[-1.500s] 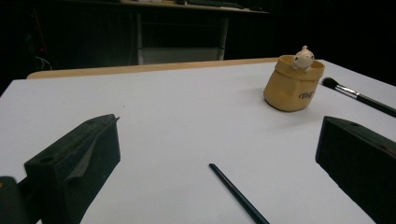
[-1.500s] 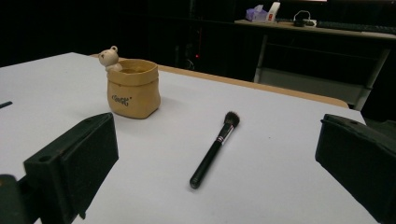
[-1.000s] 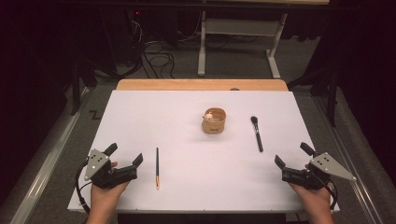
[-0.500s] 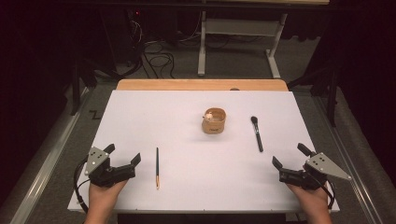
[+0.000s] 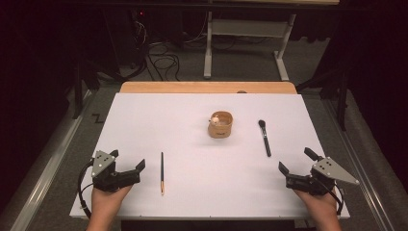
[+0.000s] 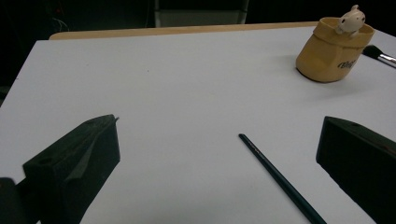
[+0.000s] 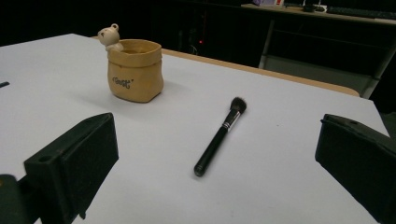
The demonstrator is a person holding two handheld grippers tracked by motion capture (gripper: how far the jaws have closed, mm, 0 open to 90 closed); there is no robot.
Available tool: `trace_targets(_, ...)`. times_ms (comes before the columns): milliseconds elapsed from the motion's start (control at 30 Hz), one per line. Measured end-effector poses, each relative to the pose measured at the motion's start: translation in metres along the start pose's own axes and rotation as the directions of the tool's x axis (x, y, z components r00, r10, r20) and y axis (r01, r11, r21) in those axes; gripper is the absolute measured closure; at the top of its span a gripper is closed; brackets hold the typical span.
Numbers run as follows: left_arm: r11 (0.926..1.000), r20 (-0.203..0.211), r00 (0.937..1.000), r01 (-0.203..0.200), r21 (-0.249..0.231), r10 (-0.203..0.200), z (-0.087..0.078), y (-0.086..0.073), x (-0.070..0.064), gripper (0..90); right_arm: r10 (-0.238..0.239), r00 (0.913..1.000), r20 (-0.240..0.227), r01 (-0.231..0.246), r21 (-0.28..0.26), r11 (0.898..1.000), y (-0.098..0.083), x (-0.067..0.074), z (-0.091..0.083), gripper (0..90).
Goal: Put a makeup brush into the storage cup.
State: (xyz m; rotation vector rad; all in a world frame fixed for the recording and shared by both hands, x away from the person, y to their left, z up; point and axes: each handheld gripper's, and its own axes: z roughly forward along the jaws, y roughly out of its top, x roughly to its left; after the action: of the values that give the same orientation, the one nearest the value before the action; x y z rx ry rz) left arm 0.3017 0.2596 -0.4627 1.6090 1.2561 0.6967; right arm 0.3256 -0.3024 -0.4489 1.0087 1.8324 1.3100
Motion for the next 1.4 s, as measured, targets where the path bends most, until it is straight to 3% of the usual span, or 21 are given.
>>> trace_targets(233, 0.9995, -0.002, 0.9997, 0.023, 0.021, -0.022, 0.001, -0.001, 0.003, 0.6, -0.018, 0.9996, -0.020, 0.019, 0.048, 0.999, 0.007, 0.008, 0.011, 0.1)
trace_targets(500, 0.9985, -0.013, 0.9992, 0.039, 0.038, -0.039, 0.007, -0.002, 0.001, 0.7, -0.039, 0.9992, -0.009, 0.040, 0.070, 0.997, 0.012, 0.001, 0.018, 0.1)
trace_targets(600, 0.9986, -0.010, 0.9993, 0.036, 0.039, -0.035, 0.010, -0.002, -0.002, 1.7, -0.032, 0.9994, 0.012, 0.031, 0.040, 0.999, 0.009, -0.002, 0.016, 0.1)
trace_targets(633, 0.9987, -0.014, 0.9995, 0.028, 0.043, -0.028, 0.011, -0.001, -0.004, 1.8, -0.010, 0.9999, 0.007, 0.010, 0.036, 0.999, 0.005, -0.003, 0.015, 0.1)
trace_targets(833, 0.9954, -0.031, 0.9995, 0.002, 0.095, 0.001, 0.022, -0.002, -0.011, 0.9, -0.010, 1.0000, 0.002, 0.010, 0.053, 0.999, -0.003, -0.006, 0.013, 0.1)
trace_targets(900, 0.9940, -0.043, 0.9991, 0.002, 0.109, 0.002, 0.024, -0.001, -0.012, 0.7, 0.006, 0.9999, -0.010, -0.005, 0.059, 0.998, -0.007, -0.008, 0.014, 0.1)
trace_targets(967, 0.9942, -0.048, 0.9986, 0.027, 0.104, -0.022, 0.023, 0.002, -0.012, 0.8, 0.011, 0.9998, -0.017, -0.010, 0.064, 0.998, -0.008, -0.008, 0.015, 0.1)
trace_targets(1067, 0.9905, -0.048, 0.9976, 0.056, 0.126, -0.050, 0.024, 0.007, -0.009, 0.6, 0.015, 0.9997, -0.021, -0.014, 0.063, 0.998, -0.011, -0.009, 0.016, 0.1)
trace_targets(1167, 0.9875, -0.070, 0.9967, 0.051, 0.149, -0.041, 0.024, 0.010, -0.007, 0.6, 0.008, 0.9997, -0.024, -0.007, 0.059, 0.998, -0.012, -0.010, 0.016, 0.1)
trace_targets(1267, 0.9849, -0.068, 0.9968, 0.054, 0.164, -0.044, 0.021, 0.012, -0.006, 0.5, 0.009, 0.9995, -0.031, -0.007, 0.065, 0.998, -0.014, -0.009, 0.014, 0.1)
trace_targets(1367, 0.9771, -0.059, 0.9967, 0.065, 0.202, -0.054, 0.020, 0.011, -0.004, 0.5, 0.024, 0.9995, -0.021, -0.022, 0.067, 0.997, -0.013, -0.009, 0.013, 0.1)
trace_targets(1400, 0.9706, -0.060, 0.9964, 0.072, 0.230, -0.059, 0.020, 0.010, -0.002, 0.5, 0.019, 0.9998, -0.012, -0.018, 0.064, 0.998, -0.012, -0.009, 0.010, 0.1)
